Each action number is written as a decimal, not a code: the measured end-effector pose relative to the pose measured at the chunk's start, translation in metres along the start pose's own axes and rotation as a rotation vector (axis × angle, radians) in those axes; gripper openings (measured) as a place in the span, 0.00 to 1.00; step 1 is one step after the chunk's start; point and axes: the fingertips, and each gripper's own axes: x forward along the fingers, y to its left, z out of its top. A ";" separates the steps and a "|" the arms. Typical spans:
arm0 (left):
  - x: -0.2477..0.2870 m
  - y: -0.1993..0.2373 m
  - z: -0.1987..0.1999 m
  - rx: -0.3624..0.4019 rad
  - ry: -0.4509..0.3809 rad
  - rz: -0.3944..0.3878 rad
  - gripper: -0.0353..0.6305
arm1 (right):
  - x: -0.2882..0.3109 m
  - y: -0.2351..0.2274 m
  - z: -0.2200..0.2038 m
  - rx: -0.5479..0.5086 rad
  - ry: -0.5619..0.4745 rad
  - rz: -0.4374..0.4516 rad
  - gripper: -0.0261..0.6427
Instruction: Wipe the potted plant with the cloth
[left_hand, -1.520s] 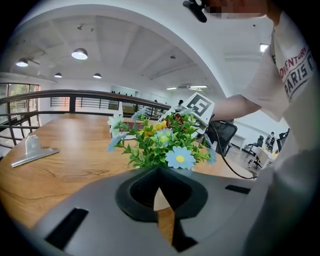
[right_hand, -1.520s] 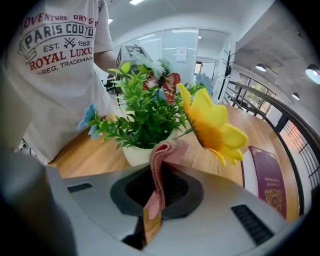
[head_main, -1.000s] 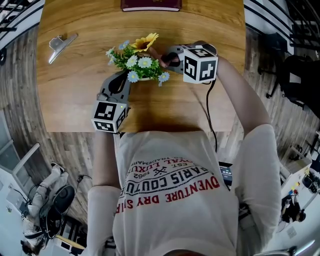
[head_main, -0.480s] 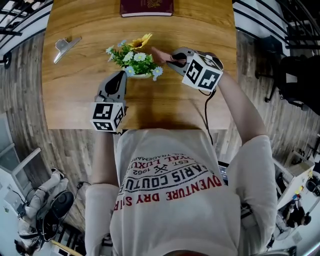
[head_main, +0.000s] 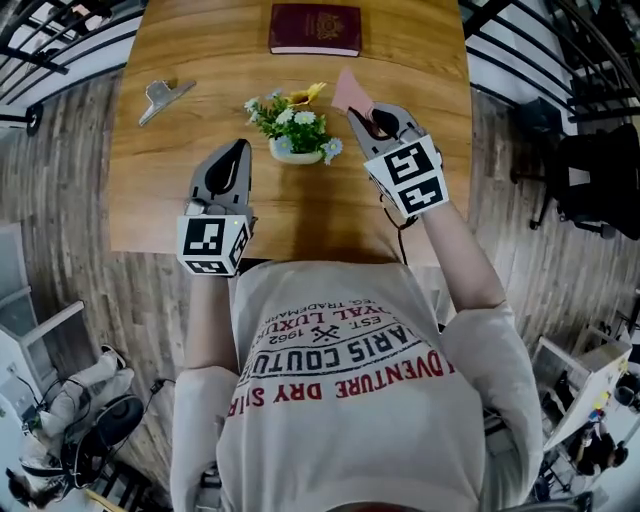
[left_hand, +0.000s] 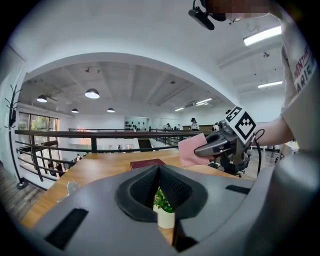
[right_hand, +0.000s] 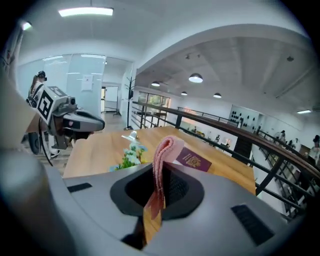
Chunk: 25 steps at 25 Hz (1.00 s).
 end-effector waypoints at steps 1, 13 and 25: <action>-0.004 0.004 0.004 0.006 -0.010 -0.002 0.08 | -0.001 0.003 0.009 0.006 -0.028 -0.024 0.09; -0.038 0.102 0.025 0.011 -0.055 -0.062 0.08 | 0.042 0.095 0.091 0.087 -0.211 -0.070 0.09; -0.042 0.171 -0.033 -0.038 0.057 -0.175 0.08 | 0.140 0.165 0.050 0.204 -0.059 -0.156 0.09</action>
